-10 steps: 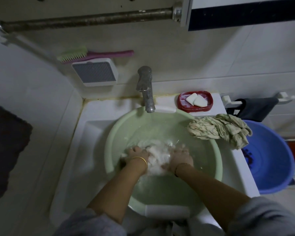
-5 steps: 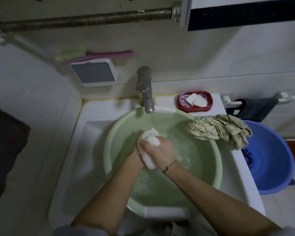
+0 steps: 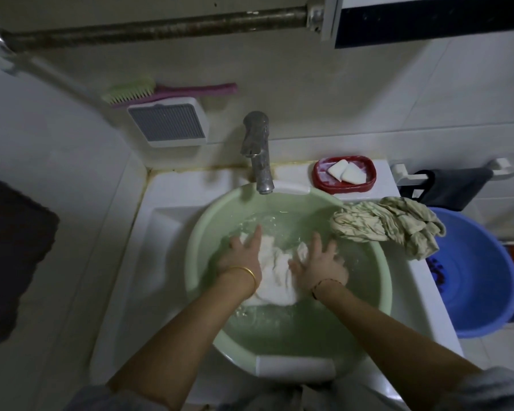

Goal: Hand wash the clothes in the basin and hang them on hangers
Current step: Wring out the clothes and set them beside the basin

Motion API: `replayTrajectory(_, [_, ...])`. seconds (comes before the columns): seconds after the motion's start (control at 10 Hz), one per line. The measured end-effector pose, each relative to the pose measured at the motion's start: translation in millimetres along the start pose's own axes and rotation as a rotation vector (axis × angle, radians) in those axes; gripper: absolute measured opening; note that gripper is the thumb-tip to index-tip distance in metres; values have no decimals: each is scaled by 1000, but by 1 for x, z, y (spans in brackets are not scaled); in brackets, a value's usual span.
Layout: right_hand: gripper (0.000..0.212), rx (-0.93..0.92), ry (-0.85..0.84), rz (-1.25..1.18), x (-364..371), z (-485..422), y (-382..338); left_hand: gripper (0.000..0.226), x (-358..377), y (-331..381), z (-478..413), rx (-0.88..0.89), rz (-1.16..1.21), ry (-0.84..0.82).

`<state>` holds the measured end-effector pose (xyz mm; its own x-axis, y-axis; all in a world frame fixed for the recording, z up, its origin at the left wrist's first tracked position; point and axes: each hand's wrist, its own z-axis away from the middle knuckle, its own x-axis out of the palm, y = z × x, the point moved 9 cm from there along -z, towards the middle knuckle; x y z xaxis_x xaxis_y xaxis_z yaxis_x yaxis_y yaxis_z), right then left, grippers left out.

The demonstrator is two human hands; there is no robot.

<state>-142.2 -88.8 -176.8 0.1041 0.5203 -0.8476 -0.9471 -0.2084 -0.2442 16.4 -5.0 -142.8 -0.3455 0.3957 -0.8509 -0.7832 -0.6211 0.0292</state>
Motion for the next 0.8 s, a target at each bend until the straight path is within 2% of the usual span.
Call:
replayTrajectory(0.1, [83,-226,-70,254,27,7,-21,77,33,5,0,21,-263,-107])
replayTrajectory(0.2, [77,-269,-174,511,37,7,-17,81,47,-3,4,-66,-276,-190])
replayTrajectory(0.3, [64,-59,-176,233,33,-1,1,75,50,3,-1,-45,-109,-177])
replayTrajectory(0.4, [53,54,-178,-234,35,1,-1,62,38,12,-5,-82,364,-215])
replayTrajectory(0.5, [37,52,-89,-692,3,21,-18,30,23,11,-14,-204,1025,-177])
replayTrajectory(0.6, [25,-136,36,-842,-31,42,-38,33,15,15,-13,-277,1415,-167])
replayTrajectory(0.7, [29,-301,140,-841,-54,59,-60,47,5,20,0,-285,1671,-204])
replayTrajectory(0.8, [52,-440,258,-809,-68,70,-79,64,-7,33,15,-160,1615,-204])
